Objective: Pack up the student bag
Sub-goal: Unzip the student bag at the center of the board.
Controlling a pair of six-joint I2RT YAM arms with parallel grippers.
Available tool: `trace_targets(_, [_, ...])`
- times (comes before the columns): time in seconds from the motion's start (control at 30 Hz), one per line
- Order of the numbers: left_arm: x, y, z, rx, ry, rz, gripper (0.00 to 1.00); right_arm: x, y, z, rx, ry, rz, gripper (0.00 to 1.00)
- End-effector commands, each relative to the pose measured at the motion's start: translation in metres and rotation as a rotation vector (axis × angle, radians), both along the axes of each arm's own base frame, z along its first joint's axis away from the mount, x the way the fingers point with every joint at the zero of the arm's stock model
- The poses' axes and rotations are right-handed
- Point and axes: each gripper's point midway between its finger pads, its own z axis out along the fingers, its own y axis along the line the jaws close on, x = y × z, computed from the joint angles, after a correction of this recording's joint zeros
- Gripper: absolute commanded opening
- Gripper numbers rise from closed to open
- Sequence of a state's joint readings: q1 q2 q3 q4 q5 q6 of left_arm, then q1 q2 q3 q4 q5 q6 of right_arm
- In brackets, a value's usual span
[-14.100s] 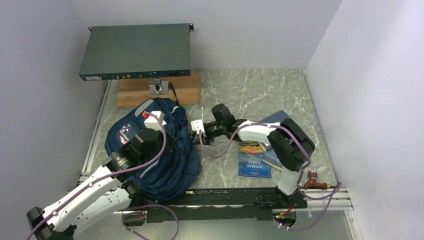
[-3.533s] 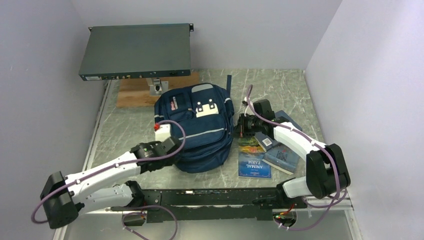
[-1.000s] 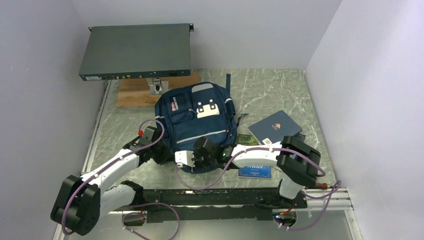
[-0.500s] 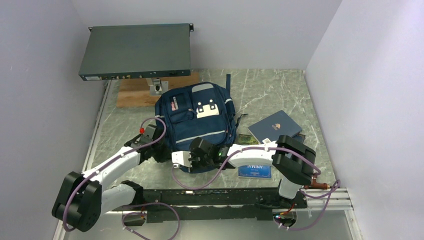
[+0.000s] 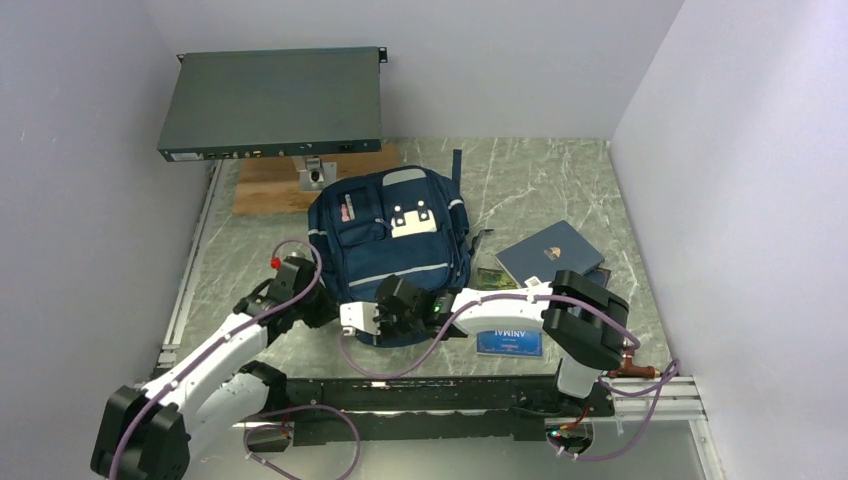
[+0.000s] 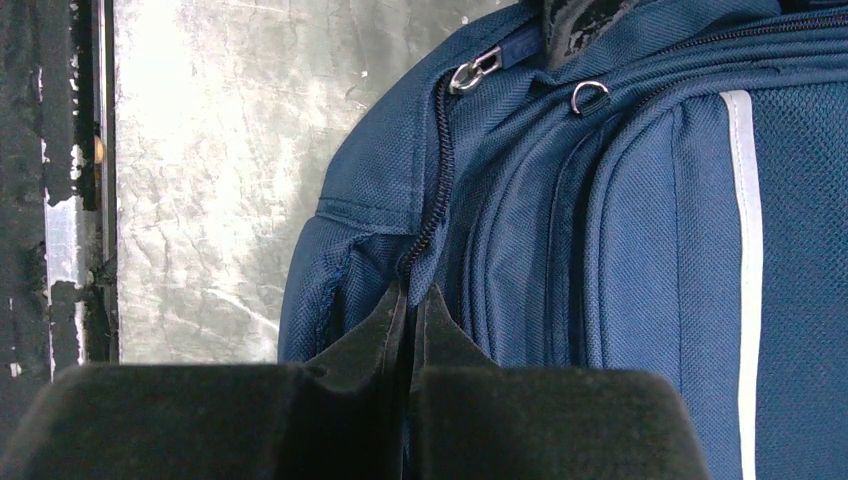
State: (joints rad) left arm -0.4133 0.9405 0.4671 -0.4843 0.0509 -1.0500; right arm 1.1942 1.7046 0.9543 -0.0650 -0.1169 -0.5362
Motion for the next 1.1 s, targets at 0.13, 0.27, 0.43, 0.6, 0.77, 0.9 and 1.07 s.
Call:
trace_targets(0.13, [0.031, -0.011, 0.050, -0.189, -0.506, -0.012, 0.00, -0.002, 0.011, 0.019, 0.170, 0.219, -0.173, 0.00])
trace_targets(0.27, [0.030, -0.012, 0.065, -0.295, -0.686, 0.003, 0.15, 0.009, 0.009, 0.036, 0.345, 0.342, -0.345, 0.00])
trace_targets(0.43, [0.001, 0.002, 0.055, -0.186, -0.402, 0.022, 0.79, 0.014, 0.009, 0.043, 0.460, 0.414, -0.448, 0.00])
trace_targets(0.6, [-0.022, 0.005, 0.060, -0.187, -0.176, 0.090, 0.58, 0.013, 0.013, 0.045, 0.429, 0.401, -0.406, 0.00])
trace_targets(0.77, [-0.027, 0.009, 0.054, -0.077, 0.038, 0.115, 0.33, 0.015, 0.011, 0.047, 0.388, 0.360, -0.389, 0.00])
trace_targets(0.9, [-0.011, 0.007, 0.052, -0.041, 0.034, 0.101, 0.25, 0.013, 0.011, 0.046, 0.388, 0.363, -0.379, 0.00])
trace_targets(1.07, [-0.006, -0.001, 0.035, -0.049, 0.074, 0.089, 0.23, 0.010, 0.016, 0.043, 0.387, 0.374, -0.365, 0.00])
